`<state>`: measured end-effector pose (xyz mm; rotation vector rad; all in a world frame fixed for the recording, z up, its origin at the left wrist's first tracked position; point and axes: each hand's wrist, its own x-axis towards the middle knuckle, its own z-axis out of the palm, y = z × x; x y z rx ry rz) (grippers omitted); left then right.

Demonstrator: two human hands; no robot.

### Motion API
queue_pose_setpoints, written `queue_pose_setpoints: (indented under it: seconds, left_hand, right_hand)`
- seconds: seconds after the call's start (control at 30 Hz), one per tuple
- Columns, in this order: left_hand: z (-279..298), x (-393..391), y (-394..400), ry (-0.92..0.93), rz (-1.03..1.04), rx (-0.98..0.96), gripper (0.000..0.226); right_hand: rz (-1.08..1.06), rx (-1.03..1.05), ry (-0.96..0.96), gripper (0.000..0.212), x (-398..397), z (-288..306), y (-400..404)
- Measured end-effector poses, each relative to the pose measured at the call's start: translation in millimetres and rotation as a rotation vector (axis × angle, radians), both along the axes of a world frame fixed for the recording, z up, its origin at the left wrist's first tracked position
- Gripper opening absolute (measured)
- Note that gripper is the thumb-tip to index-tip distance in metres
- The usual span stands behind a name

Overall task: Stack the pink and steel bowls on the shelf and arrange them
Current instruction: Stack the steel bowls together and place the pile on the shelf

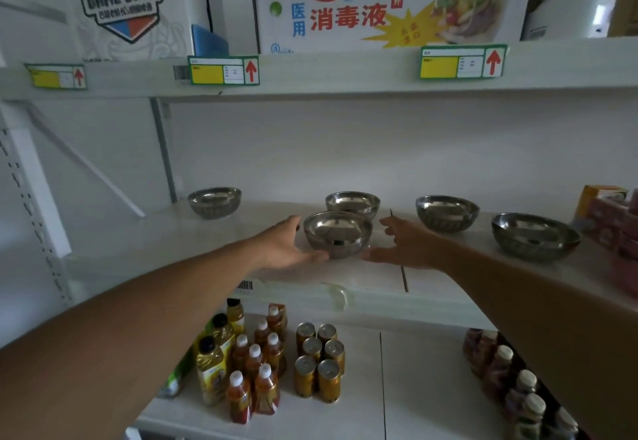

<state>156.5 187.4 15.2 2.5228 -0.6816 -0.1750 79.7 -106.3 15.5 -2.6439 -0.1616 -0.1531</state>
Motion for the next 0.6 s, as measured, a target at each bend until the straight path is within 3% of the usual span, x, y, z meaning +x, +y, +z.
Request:
queue_pose_setpoints:
  seconds: [0.03,0.1,0.2,0.37,0.5,0.6]
  left_hand:
    - [-2,0,-1,0.014,0.009,-0.006,0.149]
    - [-7,1,-4,0.015,0.023,-0.017,0.156]
    - [-15,4,-10,-0.016,0.015,-0.068,0.142]
    - [-21,4,-21,0.022,-0.005,-0.238,0.106]
    - [-26,14,-23,-0.016,-0.006,-0.297,0.051]
    - [-18,24,-16,-0.018,-0.021,-0.299,0.042]
  right_hand:
    - [0.020,0.009,0.007,0.077,4,-2,-1]
    - [0.009,0.010,0.031,0.089,13,-8,-3]
    - [0.016,-0.003,0.009,0.096,28,-17,-3]
    - [0.038,-0.017,-0.001,0.084,43,-21,-2]
    - [0.046,0.050,-0.041,0.058,46,-24,2]
    - [0.086,0.102,-0.132,0.040,40,-11,10]
